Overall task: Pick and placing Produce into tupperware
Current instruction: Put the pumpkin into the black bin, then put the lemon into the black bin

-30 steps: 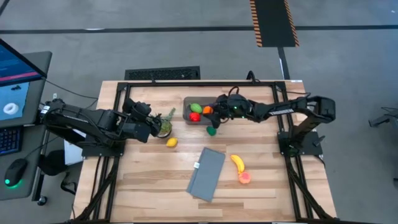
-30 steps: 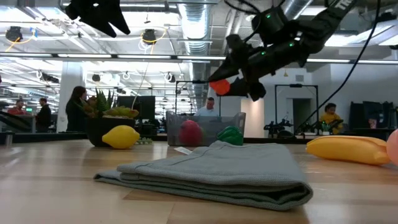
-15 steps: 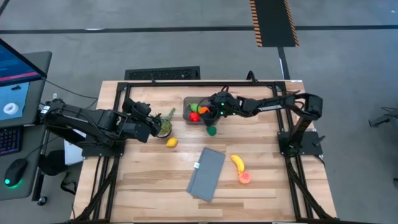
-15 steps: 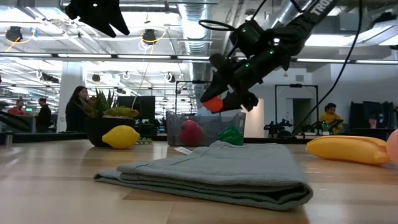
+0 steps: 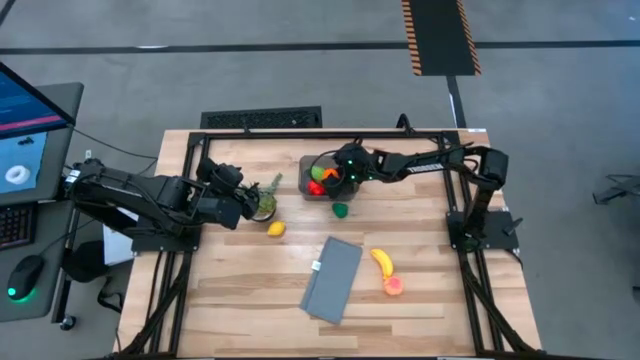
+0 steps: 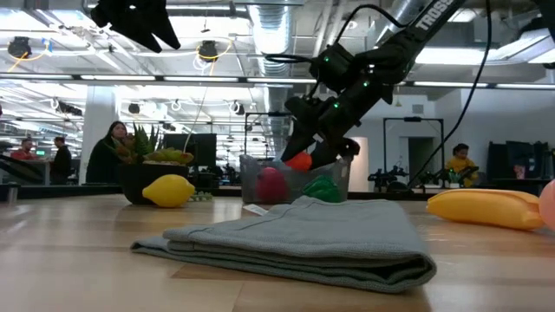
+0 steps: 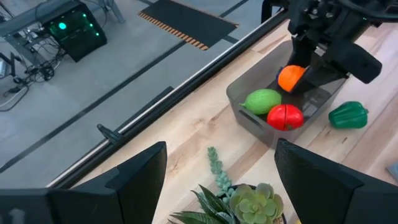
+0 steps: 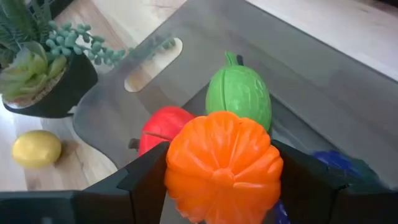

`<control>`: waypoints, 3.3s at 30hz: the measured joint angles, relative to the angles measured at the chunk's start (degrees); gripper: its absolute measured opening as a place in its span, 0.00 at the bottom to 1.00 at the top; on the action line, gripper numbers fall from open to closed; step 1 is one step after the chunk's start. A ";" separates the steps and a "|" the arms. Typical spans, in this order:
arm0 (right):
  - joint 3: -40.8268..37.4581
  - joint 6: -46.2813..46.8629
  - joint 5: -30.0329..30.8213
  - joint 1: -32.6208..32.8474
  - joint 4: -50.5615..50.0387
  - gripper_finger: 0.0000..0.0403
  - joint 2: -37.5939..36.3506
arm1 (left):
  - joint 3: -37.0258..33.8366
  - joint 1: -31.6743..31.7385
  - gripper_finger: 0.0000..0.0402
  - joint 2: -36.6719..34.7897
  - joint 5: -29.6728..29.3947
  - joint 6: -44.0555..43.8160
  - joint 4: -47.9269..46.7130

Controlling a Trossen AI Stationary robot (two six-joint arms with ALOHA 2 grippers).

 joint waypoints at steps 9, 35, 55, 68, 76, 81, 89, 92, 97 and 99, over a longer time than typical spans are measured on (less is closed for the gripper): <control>0.00 -0.06 0.11 -0.44 -0.04 0.68 -0.08 | 0.00 -0.01 0.72 0.00 0.00 0.00 -0.39; 0.13 -2.60 -3.12 -0.30 1.41 0.80 -0.11 | 0.00 -0.01 0.72 0.00 -0.02 -0.39 -0.37; 9.60 -14.11 -3.12 4.40 -10.50 0.80 -3.59 | 0.00 -0.51 0.72 0.00 3.71 -0.28 -1.42; 9.55 -19.28 -3.05 5.28 -14.27 0.79 -15.93 | 0.00 -10.74 0.72 -0.02 1.19 -9.77 -3.81; 9.53 -24.00 -3.08 7.70 -22.65 0.77 -23.01 | -0.56 -20.08 0.72 1.62 -0.64 -14.01 -3.16; 9.53 -24.04 -3.09 9.08 -26.43 0.77 -26.67 | -3.25 -24.56 0.72 2.50 -1.53 -22.97 -3.30; 9.51 -23.73 -3.07 11.38 -29.13 0.77 -31.67 | -8.84 -28.50 0.72 2.60 -3.38 -31.25 1.78; 9.51 -23.42 -3.07 12.25 -29.15 0.77 -33.64 | -11.71 -28.94 0.72 2.69 -3.32 -31.43 6.13; 9.51 -21.67 -2.88 13.50 -29.28 0.77 -37.14 | -15.74 -29.79 0.72 4.71 -2.46 -31.43 12.62; 9.51 -20.97 -2.68 13.95 -29.30 0.77 -38.54 | -16.88 -30.19 0.72 6.16 -1.65 -31.43 15.10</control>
